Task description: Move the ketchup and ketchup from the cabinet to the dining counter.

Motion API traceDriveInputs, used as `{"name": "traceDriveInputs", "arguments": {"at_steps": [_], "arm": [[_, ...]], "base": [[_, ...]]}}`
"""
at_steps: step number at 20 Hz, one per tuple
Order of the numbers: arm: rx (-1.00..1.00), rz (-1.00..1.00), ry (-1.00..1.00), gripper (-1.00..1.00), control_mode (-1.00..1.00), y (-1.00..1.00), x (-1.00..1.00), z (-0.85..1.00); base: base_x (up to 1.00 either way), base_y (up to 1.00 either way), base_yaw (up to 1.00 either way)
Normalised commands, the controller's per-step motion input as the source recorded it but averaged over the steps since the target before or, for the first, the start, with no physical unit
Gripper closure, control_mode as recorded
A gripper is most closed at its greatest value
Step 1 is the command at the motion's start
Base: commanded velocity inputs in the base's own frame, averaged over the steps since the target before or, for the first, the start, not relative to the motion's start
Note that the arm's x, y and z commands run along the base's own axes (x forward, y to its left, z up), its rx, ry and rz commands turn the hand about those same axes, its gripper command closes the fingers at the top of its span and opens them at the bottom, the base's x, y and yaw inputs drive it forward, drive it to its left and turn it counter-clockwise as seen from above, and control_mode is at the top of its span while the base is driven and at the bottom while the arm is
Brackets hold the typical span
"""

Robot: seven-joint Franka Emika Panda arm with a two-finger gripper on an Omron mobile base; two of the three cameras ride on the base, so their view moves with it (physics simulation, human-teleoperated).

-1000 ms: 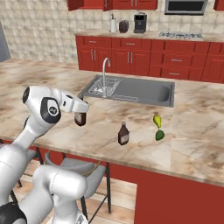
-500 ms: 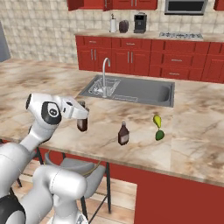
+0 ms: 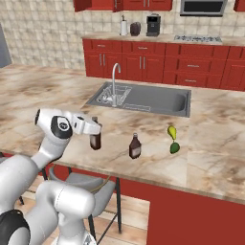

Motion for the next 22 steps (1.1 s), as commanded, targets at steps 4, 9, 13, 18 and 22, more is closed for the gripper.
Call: {"name": "traceDriveInputs", "arguments": {"at_steps": [4, 9, 13, 18, 22], "arm": [[-0.14, 0.00, 0.00, 1.00, -1.00, 0.00, 0.11, -0.33], [-0.02, -0.01, 0.00, 1.00, -1.00, -0.11, 0.14, -0.30], [0.02, -0.03, 0.00, 1.00, -1.00, -0.05, 0.26, -0.21], [0.07, -0.04, 0.00, 1.00, -1.00, -0.03, 0.23, -0.15], [0.06, -0.06, 0.00, 1.00, -1.00, -0.03, 0.17, -0.20]], "base": [[0.00, 0.00, 0.00], [0.00, 0.00, 0.00], [0.00, 0.00, 0.00], [0.00, 0.00, 0.00], [0.00, 0.00, 0.00]]}}
